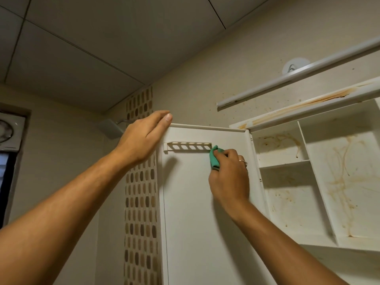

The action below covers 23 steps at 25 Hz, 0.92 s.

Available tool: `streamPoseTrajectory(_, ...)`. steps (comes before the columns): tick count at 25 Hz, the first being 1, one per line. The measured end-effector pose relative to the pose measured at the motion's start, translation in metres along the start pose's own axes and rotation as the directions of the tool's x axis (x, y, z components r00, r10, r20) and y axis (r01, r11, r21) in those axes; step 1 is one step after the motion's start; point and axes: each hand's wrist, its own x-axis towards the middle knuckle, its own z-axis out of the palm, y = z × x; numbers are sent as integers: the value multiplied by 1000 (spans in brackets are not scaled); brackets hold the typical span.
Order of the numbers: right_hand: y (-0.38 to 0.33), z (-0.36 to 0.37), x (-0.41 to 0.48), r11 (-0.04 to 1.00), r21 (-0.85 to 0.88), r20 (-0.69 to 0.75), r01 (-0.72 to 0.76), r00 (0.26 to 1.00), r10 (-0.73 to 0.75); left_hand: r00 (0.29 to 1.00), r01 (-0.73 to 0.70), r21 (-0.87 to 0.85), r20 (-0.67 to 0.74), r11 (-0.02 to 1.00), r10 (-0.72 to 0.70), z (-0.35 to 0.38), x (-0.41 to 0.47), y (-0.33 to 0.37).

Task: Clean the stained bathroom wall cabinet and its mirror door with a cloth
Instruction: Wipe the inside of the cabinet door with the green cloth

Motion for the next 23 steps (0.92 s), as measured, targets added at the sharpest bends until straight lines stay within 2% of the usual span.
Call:
streamPoseTrajectory(2, -40, 8, -7, 997, 71, -24, -5, 1000, 7, 1000, -8, -2, -2, 1000, 8, 1, 0, -3)
streamPoseTrajectory(5, -83, 20, -29, 973, 124, -15, 194, 981, -193, 999, -47, 63, 13, 997, 47, 2, 0, -7)
streamPoseTrajectory(8, -55, 18, -21, 885, -94, 30, 457, 890, -456, 992, -123, 141, 26, 982, 121, -2, 1, -12)
streamPoseTrajectory(9, -36, 14, -11, 848, -166, 21, 503, 862, -507, 990, -141, 145, 35, 979, 137, -4, 1, -14)
streamPoseTrajectory(10, -19, 9, -3, 846, -204, -10, 492, 864, -504, 988, -148, 129, 51, 980, 143, -6, 2, -15)
streamPoseTrajectory(12, -10, 6, 1, 931, -200, -84, 307, 941, -328, 987, -144, 74, 77, 987, 138, -10, 5, -19)
streamPoseTrajectory(14, -39, 17, -7, 991, -93, -134, 100, 985, -112, 988, -120, 9, 98, 993, 118, -13, 8, -20)
streamPoseTrajectory(15, -59, 22, -12, 997, -28, -136, 69, 988, -72, 989, -103, -20, 105, 994, 104, -14, 9, -20)
streamPoseTrajectory(17, -88, 25, -21, 983, 44, -100, 177, 980, -171, 990, -77, -51, 118, 996, 82, -16, 10, -19)
streamPoseTrajectory(18, -91, 23, -23, 964, 16, -64, 265, 963, -263, 989, -68, -57, 126, 996, 75, -16, 10, -19)
streamPoseTrajectory(20, -73, 13, -18, 897, -177, -9, 405, 911, -413, 988, -56, -69, 142, 996, 66, -17, 9, -18)
streamPoseTrajectory(21, -58, 9, -13, 877, -271, -9, 397, 910, -415, 987, -54, -71, 150, 996, 64, -18, 10, -17)
streamPoseTrajectory(23, -30, 1, -3, 934, -303, -58, 190, 974, -217, 983, -52, -71, 174, 996, 64, -20, 12, -16)
